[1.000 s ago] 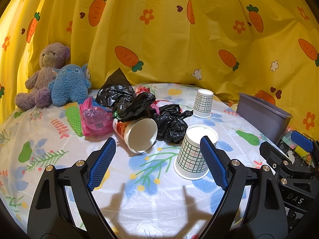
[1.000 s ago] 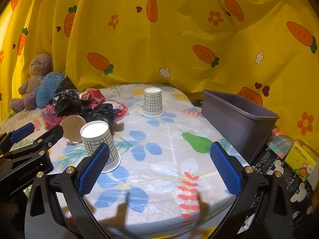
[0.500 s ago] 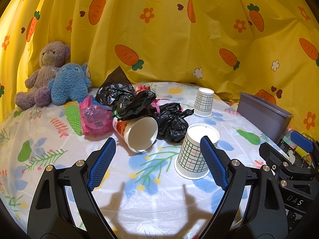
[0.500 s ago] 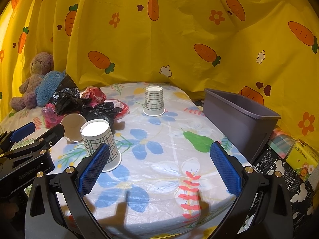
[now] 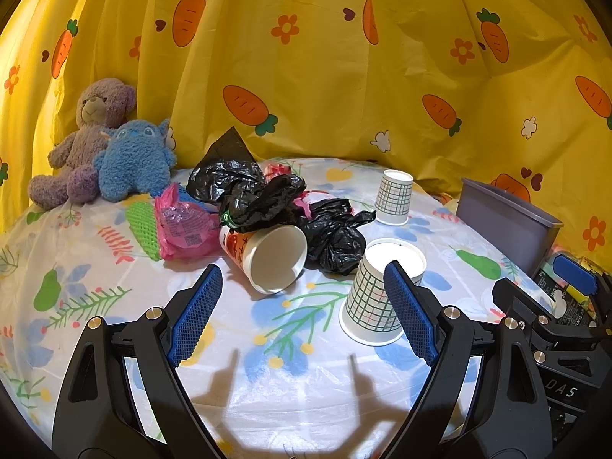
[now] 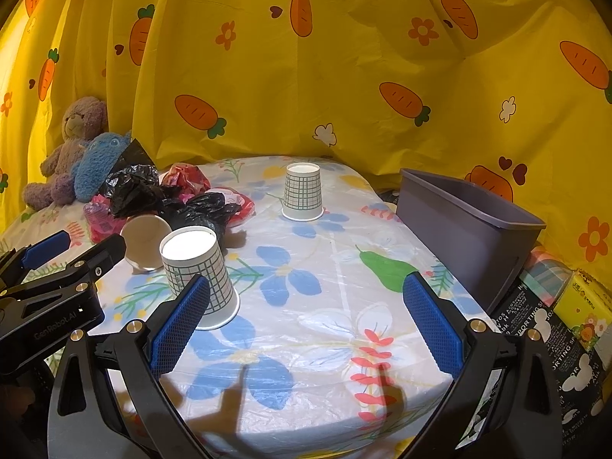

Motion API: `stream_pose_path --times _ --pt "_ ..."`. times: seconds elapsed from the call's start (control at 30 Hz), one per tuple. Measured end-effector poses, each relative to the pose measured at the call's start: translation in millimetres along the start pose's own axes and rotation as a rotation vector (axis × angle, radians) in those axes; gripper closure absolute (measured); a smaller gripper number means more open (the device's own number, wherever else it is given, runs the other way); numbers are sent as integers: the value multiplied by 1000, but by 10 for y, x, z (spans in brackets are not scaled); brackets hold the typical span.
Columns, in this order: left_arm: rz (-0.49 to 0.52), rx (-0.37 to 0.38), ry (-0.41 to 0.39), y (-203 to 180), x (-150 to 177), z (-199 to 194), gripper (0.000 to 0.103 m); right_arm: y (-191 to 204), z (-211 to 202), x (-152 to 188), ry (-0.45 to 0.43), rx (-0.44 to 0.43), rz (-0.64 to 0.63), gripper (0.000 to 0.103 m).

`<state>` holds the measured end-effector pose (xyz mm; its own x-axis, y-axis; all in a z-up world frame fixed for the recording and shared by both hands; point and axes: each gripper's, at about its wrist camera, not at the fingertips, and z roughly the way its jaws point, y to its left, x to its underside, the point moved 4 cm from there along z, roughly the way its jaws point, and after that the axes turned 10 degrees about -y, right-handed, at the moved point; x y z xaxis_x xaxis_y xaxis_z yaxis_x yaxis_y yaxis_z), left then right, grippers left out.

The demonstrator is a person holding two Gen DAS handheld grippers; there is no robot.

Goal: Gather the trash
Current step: 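Grasp the checkered cup with the right tool while the left tool grasps the orange cup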

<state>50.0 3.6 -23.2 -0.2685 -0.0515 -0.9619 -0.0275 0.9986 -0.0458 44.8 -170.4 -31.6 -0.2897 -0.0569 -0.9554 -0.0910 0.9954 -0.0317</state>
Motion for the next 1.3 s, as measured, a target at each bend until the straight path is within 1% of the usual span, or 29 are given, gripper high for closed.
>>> stream_pose_path --times 0.13,0.17,0.27,0.4,0.43,0.47,0.6,0.67,0.7,0.77,0.8,0.93,0.97,1.03,1.27,1.3 --pt "-21 -20 -15 151 -20 -33 18 75 31 22 -3 -34 0 6" --pt "-27 -26 -21 197 -27 -40 18 111 46 31 -2 -47 -3 8" --pt "-50 -43 -41 331 -42 -75 18 255 142 60 9 -100 -11 10" --pt "-56 -41 -40 426 -39 -78 18 478 329 99 42 -172 -23 13" --pt "-57 -42 -38 445 -37 -67 18 530 366 100 47 -187 -26 15" --pt "-59 -44 -35 464 -28 -61 18 582 405 97 51 -201 -29 22" --pt "-63 -50 -22 508 -12 -20 18 736 580 108 82 -225 -41 29" --pt "-56 -46 -20 500 -9 9 18 775 668 131 109 -236 -35 36" --pt "-52 -46 -14 497 -10 33 18 792 705 142 121 -239 -35 37" --pt "-45 -43 -2 489 -15 92 20 812 759 159 136 -241 -32 45" --pt "-43 -43 5 489 -15 125 22 813 773 161 138 -241 -30 46" --pt "-53 -43 51 512 14 294 34 805 756 168 128 -253 -34 48" --pt "-56 -40 63 516 25 337 36 800 745 161 119 -250 -36 49" --pt "-61 -33 89 521 47 428 44 749 694 148 95 -242 -30 49" --pt "-56 -25 171 499 85 741 61 542 523 94 53 -211 -7 49" --pt "-63 -13 195 491 101 787 66 526 501 91 49 -209 -6 49"
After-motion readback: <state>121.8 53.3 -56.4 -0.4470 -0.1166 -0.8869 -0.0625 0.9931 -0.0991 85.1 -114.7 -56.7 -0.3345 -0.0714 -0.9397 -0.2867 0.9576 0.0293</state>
